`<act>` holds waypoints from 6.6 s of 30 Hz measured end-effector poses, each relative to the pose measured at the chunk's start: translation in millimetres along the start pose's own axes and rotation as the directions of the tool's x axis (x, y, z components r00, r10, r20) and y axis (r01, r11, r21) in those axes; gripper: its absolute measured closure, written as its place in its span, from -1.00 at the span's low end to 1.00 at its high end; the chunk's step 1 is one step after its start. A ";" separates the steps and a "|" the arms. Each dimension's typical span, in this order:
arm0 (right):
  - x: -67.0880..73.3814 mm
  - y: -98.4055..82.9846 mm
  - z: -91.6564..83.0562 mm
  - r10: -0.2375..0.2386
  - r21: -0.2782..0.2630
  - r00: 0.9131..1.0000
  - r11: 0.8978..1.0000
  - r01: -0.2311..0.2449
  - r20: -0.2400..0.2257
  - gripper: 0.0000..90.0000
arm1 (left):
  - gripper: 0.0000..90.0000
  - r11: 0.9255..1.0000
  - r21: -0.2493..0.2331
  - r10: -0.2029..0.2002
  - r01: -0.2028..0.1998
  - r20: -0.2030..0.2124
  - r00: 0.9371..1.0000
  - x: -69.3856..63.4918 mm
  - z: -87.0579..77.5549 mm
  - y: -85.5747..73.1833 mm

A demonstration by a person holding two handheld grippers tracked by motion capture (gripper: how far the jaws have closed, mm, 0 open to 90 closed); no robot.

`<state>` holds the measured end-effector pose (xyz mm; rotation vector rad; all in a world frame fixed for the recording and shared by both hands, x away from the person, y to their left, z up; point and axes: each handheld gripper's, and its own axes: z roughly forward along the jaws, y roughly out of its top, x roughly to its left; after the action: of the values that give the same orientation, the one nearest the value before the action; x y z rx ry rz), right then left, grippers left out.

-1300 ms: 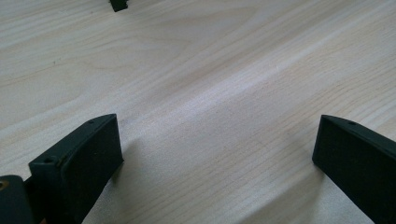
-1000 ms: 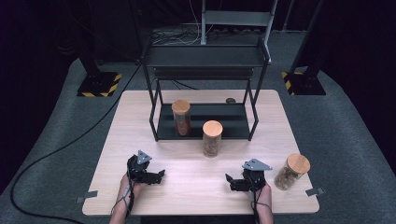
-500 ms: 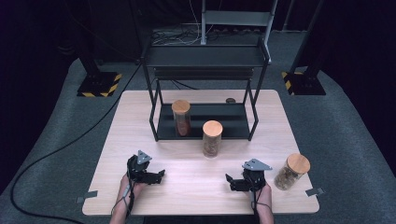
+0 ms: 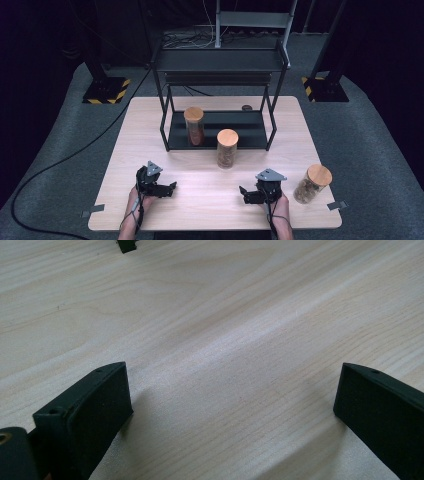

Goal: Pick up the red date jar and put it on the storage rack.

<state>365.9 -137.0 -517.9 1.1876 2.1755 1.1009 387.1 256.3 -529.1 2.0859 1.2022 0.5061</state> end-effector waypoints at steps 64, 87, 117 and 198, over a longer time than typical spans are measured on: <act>7.7 79.1 79.9 -0.068 -0.237 0.995 0.970 0.048 -0.076 -0.45 | -0.95 1.000 -0.003 0.006 -0.006 0.004 1.000 -0.4 -0.3 -0.2; 8.4 81.5 73.1 -0.069 -0.249 0.994 0.967 0.047 -0.080 -0.45 | -0.95 1.000 -0.003 0.006 -0.006 0.004 1.000 -0.3 -0.3 -0.1; 8.3 101.5 65.8 -0.085 -0.264 0.994 0.963 0.063 -0.073 -0.45 | -0.95 1.000 -0.003 0.006 -0.006 0.004 1.000 -0.2 -0.3 0.0; -11.7 147.1 97.4 -0.076 -0.261 0.997 0.963 0.071 -0.010 -0.45 | -0.95 1.000 -0.004 0.006 -0.006 0.006 1.000 -0.5 0.1 0.3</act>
<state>511.6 -57.1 -457.6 0.9753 1.9969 1.3234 387.1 255.7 -529.0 2.0870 1.1910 0.5046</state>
